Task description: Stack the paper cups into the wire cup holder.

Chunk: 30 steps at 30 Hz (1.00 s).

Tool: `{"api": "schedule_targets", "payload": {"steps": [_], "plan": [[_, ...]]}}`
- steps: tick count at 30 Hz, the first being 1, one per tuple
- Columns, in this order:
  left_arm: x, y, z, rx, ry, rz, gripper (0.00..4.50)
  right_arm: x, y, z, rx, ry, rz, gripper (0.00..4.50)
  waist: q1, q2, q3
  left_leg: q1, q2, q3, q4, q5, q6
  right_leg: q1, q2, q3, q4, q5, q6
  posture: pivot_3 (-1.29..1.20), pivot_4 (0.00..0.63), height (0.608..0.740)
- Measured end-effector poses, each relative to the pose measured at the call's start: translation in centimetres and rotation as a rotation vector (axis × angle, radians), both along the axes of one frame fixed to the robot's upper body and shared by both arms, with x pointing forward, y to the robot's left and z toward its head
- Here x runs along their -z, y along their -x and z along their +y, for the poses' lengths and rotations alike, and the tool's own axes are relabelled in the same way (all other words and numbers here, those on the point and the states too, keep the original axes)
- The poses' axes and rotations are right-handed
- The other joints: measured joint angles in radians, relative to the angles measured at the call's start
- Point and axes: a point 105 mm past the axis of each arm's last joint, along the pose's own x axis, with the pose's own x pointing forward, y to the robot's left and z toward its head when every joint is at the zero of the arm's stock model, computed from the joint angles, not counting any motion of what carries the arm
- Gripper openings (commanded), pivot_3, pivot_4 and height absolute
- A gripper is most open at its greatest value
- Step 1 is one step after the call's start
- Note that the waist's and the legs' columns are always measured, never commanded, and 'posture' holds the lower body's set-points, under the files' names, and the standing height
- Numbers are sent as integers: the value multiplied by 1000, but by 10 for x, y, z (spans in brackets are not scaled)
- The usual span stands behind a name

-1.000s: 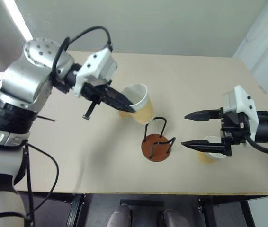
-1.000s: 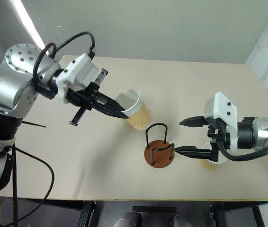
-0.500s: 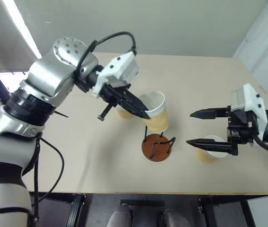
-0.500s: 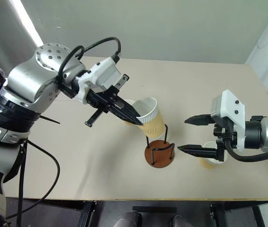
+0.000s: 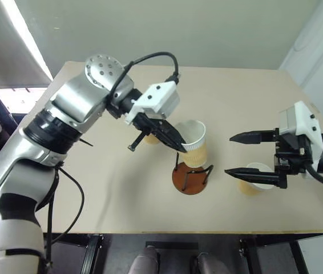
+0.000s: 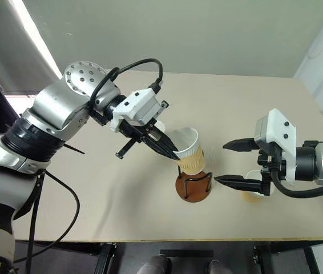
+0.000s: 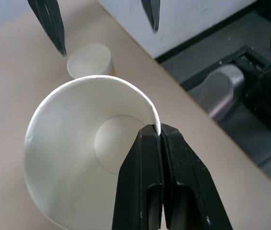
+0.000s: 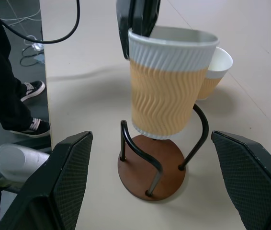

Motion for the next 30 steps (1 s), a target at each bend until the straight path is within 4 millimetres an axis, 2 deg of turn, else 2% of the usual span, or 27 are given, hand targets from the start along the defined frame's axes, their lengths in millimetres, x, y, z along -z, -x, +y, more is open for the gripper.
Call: {"api": "schedule_targets", "payload": {"steps": [4,7,10,15,18,21,25,28,30], "plan": [[2,-4,-1,-6,-3,-12,32,0,0,0,4,-1,-2,4057,0,0,0,0,0,0,0,0,0,0,0,0,0,0,0,0,150,740],[5,-3,-5,8,4,1,607,0,-1,0,5,-1,-2,4057,0,0,0,0,0,0,0,0,1,0,0,0,0,0,0,0,150,740],[9,-4,-10,11,15,31,1642,0,-1,0,4,-1,-2,4057,1,0,0,-1,0,1,0,0,1,0,0,0,0,0,0,0,150,740],[4,-6,-13,-4,42,45,3522,0,0,0,4,-2,-1,4057,0,0,0,0,0,1,0,0,1,0,0,0,0,0,0,0,150,740],[1,-7,-14,-4,57,36,4470,0,-1,0,9,-2,-4,4057,2,0,0,-1,0,1,0,0,1,0,0,0,0,0,1,0,150,740],[-12,-6,-19,0,127,34,4470,1,-2,-1,21,3,-11,4057,4,0,0,-1,0,1,1,-1,1,0,0,0,0,0,1,0,150,740],[-34,-8,-15,-47,235,49,4470,7,-4,-6,56,20,-1,4057,3,0,0,-1,0,1,1,-1,1,0,0,0,0,0,1,0,150,740],[-51,-12,4,-135,300,73,4470,22,0,-14,99,112,23,4057,3,0,0,-1,0,1,0,-1,1,-1,0,0,-1,0,2,0,150,740],[-55,-14,18,-184,326,85,4470,32,2,-23,134,180,36,4057,3,0,0,-1,0,2,0,-1,1,-1,0,1,-1,0,2,0,150,740]]}}
